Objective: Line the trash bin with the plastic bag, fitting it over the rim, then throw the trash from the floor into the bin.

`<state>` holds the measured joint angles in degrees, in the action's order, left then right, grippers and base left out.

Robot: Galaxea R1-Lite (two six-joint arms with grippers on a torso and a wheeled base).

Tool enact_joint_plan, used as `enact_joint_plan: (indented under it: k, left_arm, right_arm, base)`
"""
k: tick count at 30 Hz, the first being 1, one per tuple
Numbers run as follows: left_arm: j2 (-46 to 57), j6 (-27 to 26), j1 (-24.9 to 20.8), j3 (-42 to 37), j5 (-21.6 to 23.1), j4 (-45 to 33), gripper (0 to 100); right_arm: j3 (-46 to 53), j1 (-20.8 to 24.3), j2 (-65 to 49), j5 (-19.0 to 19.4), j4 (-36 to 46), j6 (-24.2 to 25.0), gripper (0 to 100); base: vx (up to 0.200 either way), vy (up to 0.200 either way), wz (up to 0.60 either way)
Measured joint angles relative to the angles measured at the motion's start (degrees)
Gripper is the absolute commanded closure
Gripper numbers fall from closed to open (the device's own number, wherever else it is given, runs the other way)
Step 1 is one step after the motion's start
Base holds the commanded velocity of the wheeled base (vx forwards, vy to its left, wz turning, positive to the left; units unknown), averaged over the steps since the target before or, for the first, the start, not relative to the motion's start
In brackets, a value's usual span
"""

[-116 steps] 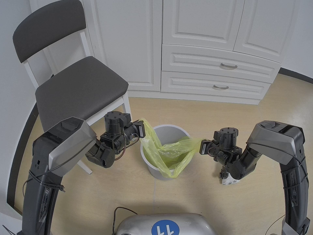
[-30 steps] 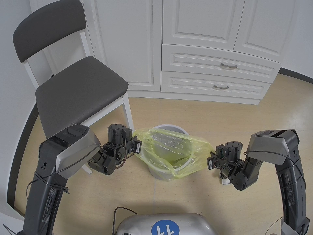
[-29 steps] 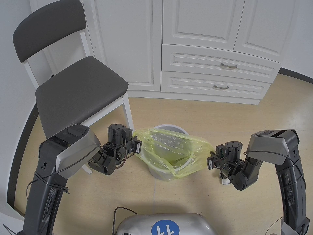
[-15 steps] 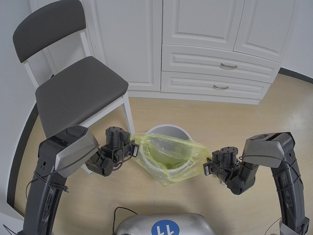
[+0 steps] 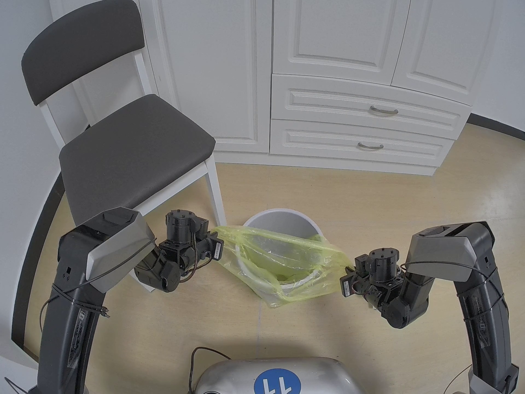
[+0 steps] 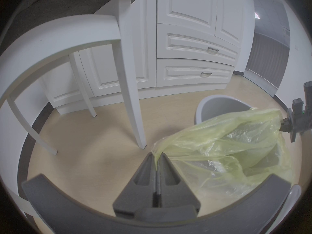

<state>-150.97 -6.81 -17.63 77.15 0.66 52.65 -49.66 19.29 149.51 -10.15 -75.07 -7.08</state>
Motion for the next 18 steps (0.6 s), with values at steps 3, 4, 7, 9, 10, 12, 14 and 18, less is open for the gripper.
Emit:
enact_joint_plan:
  k: [3, 4, 7, 9, 10, 12, 14, 18]
  left_arm:
    - [0.0, 0.0, -0.1, -0.2, 0.8, 0.4, 100]
    - [0.0, 0.0, -0.1, -0.3, 1.3, 0.9, 100]
    - [0.0, 0.0, -0.2, -0.8, 1.8, 2.5, 100]
    - [0.0, 0.0, -0.4, -1.1, 1.9, 3.2, 100]
    - [0.0, 0.0, -0.5, -1.2, 1.9, 3.5, 100]
    - [0.0, 0.0, -0.6, -1.5, 1.9, 3.9, 100]
    - [0.1, 0.0, -0.9, -1.8, 1.9, 4.5, 100]
    - [0.1, 0.0, -1.1, -2.3, 1.9, 5.2, 100]
  right_arm:
    - [0.2, 0.1, 0.0, 0.1, 0.0, 0.0, 0]
    - [0.2, 0.1, 0.0, 0.1, 0.0, 0.0, 0]
    - [0.3, 0.2, -0.1, 0.3, -0.4, 0.1, 0]
    - [0.5, 0.2, -0.4, 0.9, -1.2, 0.7, 0]
    - [0.7, 0.2, -0.7, 1.2, -1.4, 0.9, 0]
    - [1.6, 0.2, -1.6, 2.7, -1.3, 1.4, 0]
    - [2.8, 0.2, -2.9, 4.7, -1.4, 2.2, 0]
    - [5.3, -0.1, -5.9, 11.5, -1.3, 5.2, 0]
  base:
    - [0.000, 0.000, 0.00]
    - [0.000, 0.000, 0.00]
    - [0.000, 0.000, 0.00]
    - [0.000, 0.000, 0.00]
    - [0.000, 0.000, 0.00]
    - [0.000, 0.000, 0.00]
    - [0.000, 0.000, 0.00]
    - [0.000, 0.000, 0.00]
